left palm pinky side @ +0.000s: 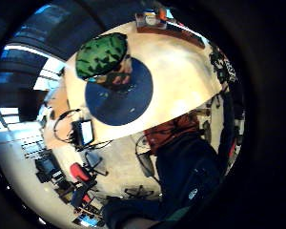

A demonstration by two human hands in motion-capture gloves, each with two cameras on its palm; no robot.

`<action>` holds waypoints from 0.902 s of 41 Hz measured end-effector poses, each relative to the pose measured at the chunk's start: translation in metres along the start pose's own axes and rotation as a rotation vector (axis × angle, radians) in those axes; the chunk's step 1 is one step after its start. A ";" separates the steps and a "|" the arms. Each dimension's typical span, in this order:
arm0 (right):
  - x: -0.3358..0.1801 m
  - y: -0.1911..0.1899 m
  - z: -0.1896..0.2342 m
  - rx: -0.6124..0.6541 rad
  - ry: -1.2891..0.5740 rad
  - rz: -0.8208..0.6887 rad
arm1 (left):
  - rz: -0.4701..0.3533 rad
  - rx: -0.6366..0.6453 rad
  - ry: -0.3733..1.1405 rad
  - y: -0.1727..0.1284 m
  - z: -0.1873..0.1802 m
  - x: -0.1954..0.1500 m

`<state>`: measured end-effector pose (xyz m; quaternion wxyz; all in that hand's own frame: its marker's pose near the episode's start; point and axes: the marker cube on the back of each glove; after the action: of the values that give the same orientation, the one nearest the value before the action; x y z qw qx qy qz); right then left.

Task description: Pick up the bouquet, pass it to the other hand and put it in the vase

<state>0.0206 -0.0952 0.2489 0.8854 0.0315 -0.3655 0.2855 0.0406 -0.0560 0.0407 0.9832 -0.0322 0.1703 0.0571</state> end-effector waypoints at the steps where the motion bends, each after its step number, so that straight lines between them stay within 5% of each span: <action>1: -0.009 -0.004 0.001 0.028 -0.061 -0.066 | 0.006 0.008 0.044 -0.003 0.000 0.002; 8: -0.076 0.012 0.002 -0.119 -0.422 -0.259 | 0.052 0.052 0.421 -0.030 0.001 0.017; 20: -0.150 0.065 0.010 -0.318 -0.589 -0.393 | 0.060 -0.009 0.899 -0.059 -0.005 0.054; 28: -0.189 0.113 0.041 -0.489 -0.629 -0.431 | 0.144 -0.069 1.024 -0.079 -0.012 0.090; 37: -0.213 0.149 0.068 -0.557 -0.612 -0.485 | 0.120 -0.040 1.129 -0.089 -0.007 0.108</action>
<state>-0.2226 -0.0915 0.1344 0.7529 -0.0397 -0.6542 -0.0605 0.1501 -0.1342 0.0014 0.7339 -0.0667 0.6700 0.0898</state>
